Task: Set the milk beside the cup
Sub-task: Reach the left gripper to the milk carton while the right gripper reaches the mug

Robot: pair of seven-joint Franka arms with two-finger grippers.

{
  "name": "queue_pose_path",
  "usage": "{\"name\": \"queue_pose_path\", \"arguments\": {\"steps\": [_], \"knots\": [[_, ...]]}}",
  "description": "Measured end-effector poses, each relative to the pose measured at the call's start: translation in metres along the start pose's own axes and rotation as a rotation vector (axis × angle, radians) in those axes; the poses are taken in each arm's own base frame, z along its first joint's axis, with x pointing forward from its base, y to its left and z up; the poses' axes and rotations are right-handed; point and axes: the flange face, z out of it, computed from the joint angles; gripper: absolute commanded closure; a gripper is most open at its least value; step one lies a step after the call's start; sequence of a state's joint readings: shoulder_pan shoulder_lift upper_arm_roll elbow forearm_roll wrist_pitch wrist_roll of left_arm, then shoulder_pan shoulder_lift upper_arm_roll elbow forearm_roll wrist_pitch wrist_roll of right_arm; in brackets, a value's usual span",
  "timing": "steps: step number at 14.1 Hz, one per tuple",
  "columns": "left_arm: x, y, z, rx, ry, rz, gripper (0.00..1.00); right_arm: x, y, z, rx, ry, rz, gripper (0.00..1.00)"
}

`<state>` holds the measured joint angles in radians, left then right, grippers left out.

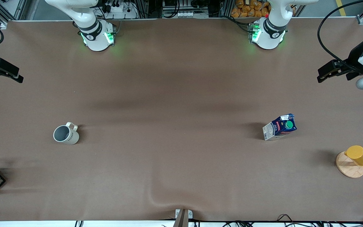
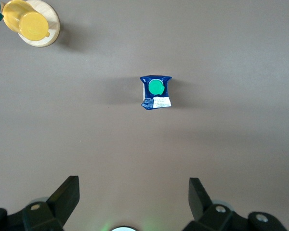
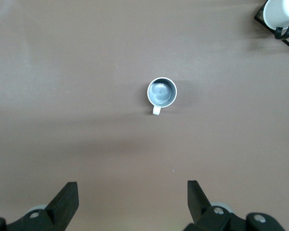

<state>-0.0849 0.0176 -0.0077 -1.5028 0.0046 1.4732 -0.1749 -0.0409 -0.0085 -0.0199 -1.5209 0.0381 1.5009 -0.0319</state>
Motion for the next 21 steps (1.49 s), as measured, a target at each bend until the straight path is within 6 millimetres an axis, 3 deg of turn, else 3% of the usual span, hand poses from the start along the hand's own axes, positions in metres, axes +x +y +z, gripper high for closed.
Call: {"name": "queue_pose_path", "arguments": {"steps": [4, 7, 10, 13, 15, 17, 21], "knots": [[0.003, 0.000, 0.005, 0.001, -0.009, 0.000, 0.00, 0.001, -0.004, 0.002, -0.007, -0.003, -0.007, 0.00], [0.015, 0.002, 0.027, 0.007, -0.048, -0.001, 0.00, 0.001, -0.008, 0.006, -0.007, -0.012, -0.016, 0.00], [0.050, 0.011, 0.077, 0.002, -0.056, 0.003, 0.00, 0.005, -0.012, 0.016, -0.008, -0.031, -0.023, 0.00], [0.089, 0.027, 0.160, -0.024, -0.059, 0.007, 0.00, 0.010, -0.009, 0.028, -0.009, -0.055, -0.018, 0.00], [0.098, 0.039, 0.203, -0.029, -0.072, 0.017, 0.00, 0.015, -0.008, 0.037, -0.010, -0.070, -0.017, 0.00], [0.101, 0.041, 0.223, -0.024, -0.097, 0.017, 0.00, 0.020, -0.007, 0.048, -0.011, -0.089, -0.014, 0.00], [0.099, 0.030, 0.239, -0.017, -0.129, 0.000, 0.00, 0.041, 0.005, 0.084, -0.017, -0.096, 0.004, 0.00]]}}
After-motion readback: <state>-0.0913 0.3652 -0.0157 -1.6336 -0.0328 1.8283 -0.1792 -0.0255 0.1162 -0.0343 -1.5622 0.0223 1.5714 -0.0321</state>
